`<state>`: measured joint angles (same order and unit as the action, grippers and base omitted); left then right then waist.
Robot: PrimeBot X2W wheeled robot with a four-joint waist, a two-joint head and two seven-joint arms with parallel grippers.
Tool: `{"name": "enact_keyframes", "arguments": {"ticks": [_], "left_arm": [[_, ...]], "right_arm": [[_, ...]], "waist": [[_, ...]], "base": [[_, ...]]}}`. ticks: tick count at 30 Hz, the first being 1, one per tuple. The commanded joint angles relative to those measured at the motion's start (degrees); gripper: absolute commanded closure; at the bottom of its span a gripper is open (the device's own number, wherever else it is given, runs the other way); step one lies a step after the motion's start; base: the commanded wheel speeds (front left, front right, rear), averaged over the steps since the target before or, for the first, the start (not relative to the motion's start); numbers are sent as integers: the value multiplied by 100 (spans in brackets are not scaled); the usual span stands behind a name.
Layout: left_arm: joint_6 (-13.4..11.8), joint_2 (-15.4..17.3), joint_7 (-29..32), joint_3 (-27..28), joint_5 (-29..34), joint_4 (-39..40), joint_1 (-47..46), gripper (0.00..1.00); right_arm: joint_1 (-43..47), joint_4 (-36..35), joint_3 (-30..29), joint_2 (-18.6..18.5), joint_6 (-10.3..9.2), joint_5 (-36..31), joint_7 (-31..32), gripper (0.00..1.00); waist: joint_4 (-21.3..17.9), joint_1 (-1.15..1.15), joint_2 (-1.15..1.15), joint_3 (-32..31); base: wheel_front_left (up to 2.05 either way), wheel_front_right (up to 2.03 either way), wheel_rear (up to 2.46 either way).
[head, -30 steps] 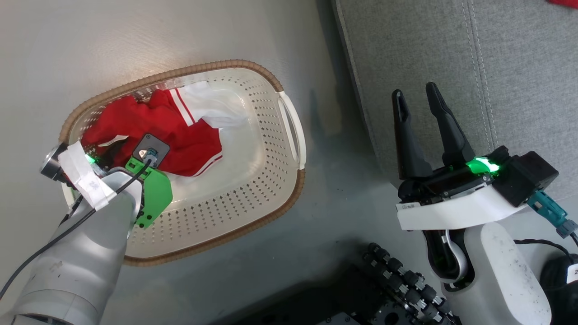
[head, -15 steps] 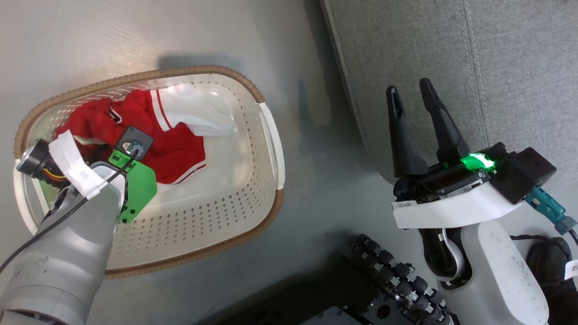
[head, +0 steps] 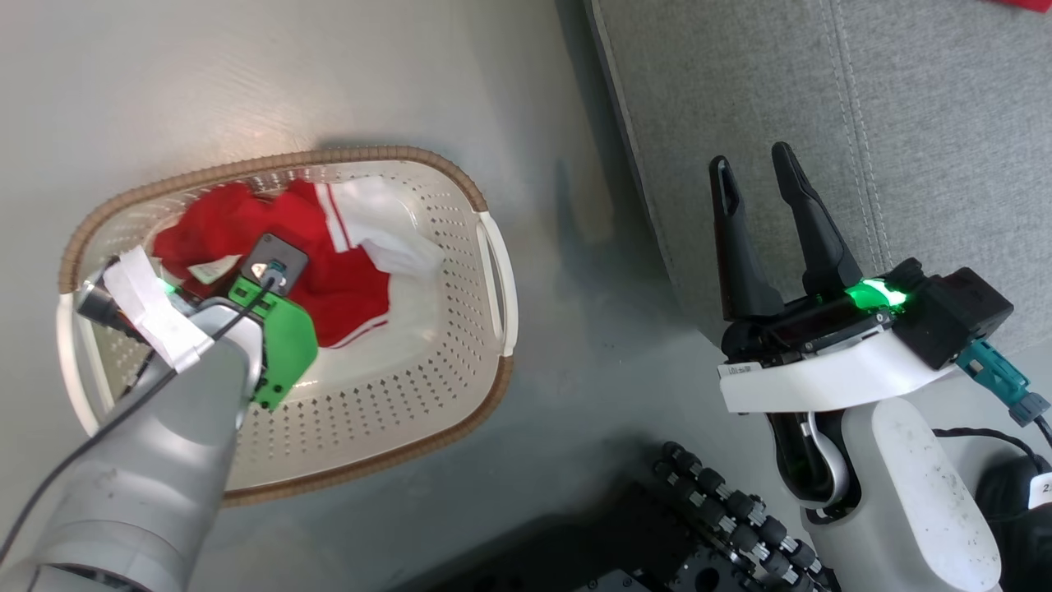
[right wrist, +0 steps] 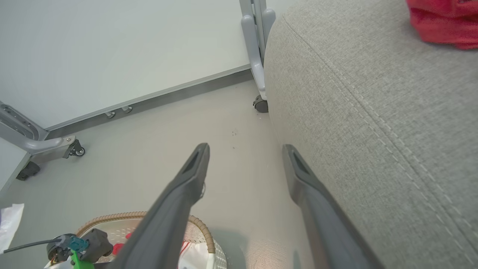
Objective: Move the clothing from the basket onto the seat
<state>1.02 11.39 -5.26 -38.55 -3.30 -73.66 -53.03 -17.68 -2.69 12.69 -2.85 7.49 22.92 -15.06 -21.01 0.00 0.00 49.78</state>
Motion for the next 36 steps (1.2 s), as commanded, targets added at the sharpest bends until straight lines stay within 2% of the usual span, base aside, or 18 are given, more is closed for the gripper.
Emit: {"name": "enact_keyframes", "arguments": {"ticks": [1,11,19,27,36], "left_arm": [[39,-51,-108,39,-71,0,131,100],[412,-504,-904,186,-539,275,651,100],[596,-706,-1003,277,-952,1417,1072,100],[650,-442,-1000,553,-1359,3234,1737,100],[587,-62,-1001,1260,-1624,5337,2475,100]], "right_arm": [[-3,26,-21,-7,0,-74,-16,0],[244,238,-212,-10,0,-521,-16,0],[483,349,-401,-12,0,-874,-16,0],[679,374,-553,-11,0,-1083,42,0],[853,290,-629,-11,0,-1197,234,0]], "waist": [[101,0,0,-203],[584,0,0,-1109],[1033,0,0,-1813],[1369,0,0,-2287],[1547,0,0,-2737]], "base": [[0,0,0],[0,0,0],[0,0,0],[0,0,0],[0,0,0]]}}
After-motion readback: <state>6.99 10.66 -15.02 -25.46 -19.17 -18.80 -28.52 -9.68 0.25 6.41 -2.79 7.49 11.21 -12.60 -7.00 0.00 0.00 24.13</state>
